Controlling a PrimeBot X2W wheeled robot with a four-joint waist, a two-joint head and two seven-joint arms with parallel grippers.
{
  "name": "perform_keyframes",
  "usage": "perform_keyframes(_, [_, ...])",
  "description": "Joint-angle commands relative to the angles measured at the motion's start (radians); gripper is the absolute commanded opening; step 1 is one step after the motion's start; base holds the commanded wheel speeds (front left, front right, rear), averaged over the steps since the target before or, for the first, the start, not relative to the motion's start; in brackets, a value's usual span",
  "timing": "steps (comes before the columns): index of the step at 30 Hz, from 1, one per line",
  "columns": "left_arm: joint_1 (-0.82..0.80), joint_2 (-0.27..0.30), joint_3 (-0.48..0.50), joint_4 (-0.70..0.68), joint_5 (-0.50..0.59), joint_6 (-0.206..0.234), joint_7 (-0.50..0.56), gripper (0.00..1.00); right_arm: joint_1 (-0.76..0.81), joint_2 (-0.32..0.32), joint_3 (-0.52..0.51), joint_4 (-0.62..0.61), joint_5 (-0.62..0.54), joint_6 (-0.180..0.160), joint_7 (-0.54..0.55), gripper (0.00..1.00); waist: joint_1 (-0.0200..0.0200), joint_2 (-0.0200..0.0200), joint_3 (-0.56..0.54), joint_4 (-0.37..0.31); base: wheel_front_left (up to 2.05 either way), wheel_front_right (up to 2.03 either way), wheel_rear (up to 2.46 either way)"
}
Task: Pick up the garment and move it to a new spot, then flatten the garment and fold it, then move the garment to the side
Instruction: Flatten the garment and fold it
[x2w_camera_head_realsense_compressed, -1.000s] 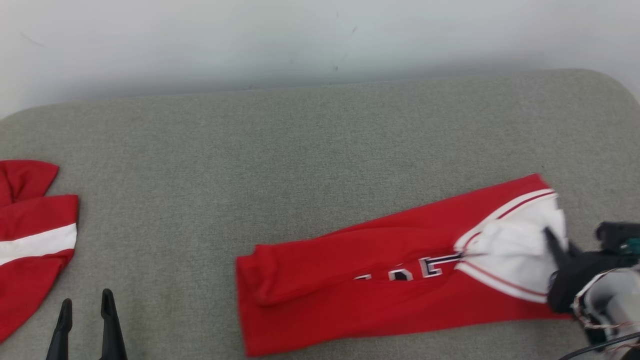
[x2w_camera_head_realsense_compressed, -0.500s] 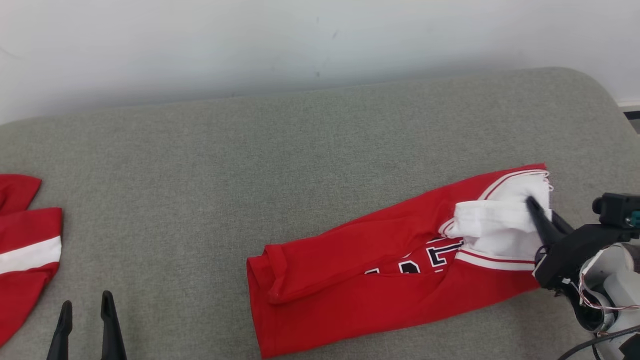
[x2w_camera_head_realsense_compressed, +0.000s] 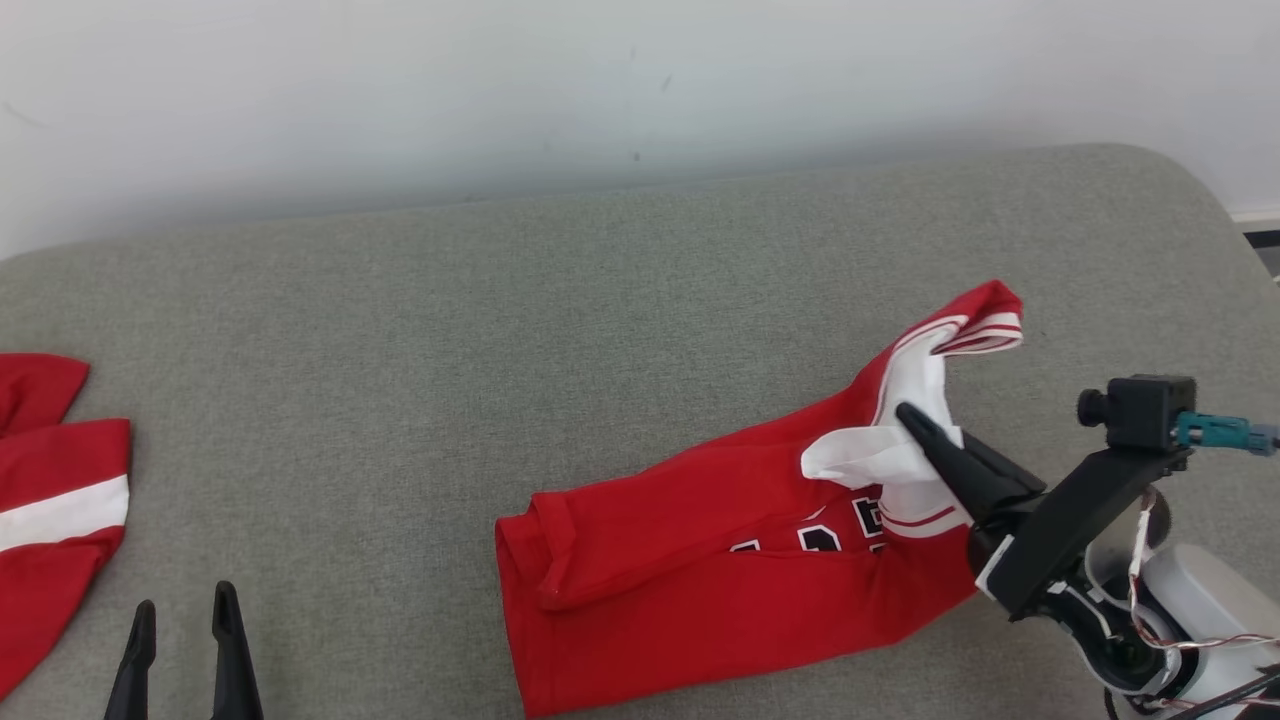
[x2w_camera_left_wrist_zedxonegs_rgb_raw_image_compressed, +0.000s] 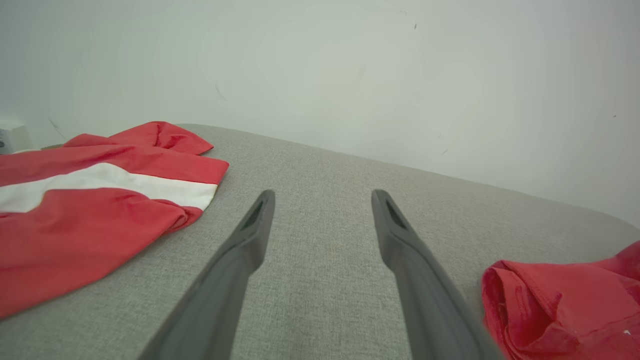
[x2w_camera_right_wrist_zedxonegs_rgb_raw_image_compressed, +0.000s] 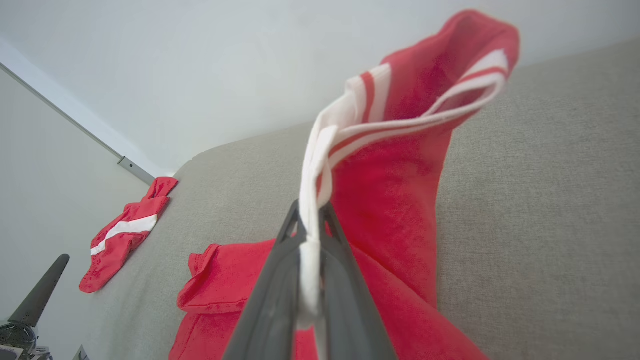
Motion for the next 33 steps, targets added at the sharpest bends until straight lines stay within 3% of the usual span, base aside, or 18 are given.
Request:
perform_keyframes(1, [-0.002, 0.0, 0.001, 0.0, -0.002, 0.001, -0.004, 1.0, 0.006, 0.002, 0.02, -0.027, 0.02, 0.0, 0.005, 0.0, 0.0, 0.0, 0.003, 0.01, 0.0, 0.0, 0.0])
perform_keyframes(6, [-0.006, 0.0, -0.004, 0.001, -0.005, 0.004, -0.004, 1.0, -0.011, 0.036, 0.079, -0.078, 0.049, 0.0, 0.009, 0.0, 0.0, 0.0, 0.006, 0.027, 0.0, 0.0, 0.0])
perform_keyframes(15, [-0.015, 0.0, -0.017, 0.007, -0.01, 0.006, -0.004, 1.0, -0.056, 0.113, 0.18, -0.061, 0.05, 0.0, -0.004, 0.0, 0.0, 0.0, 0.01, 0.049, 0.0, 0.0, 0.0])
perform_keyframes(33, [-0.047, 0.0, -0.062, 0.03, -0.022, 0.011, -0.004, 1.0, -0.146, 0.274, 0.3, 0.152, -0.01, 0.0, -0.071, 0.0, 0.0, 0.0, 0.033, 0.096, 0.0, 0.0, 0.0])
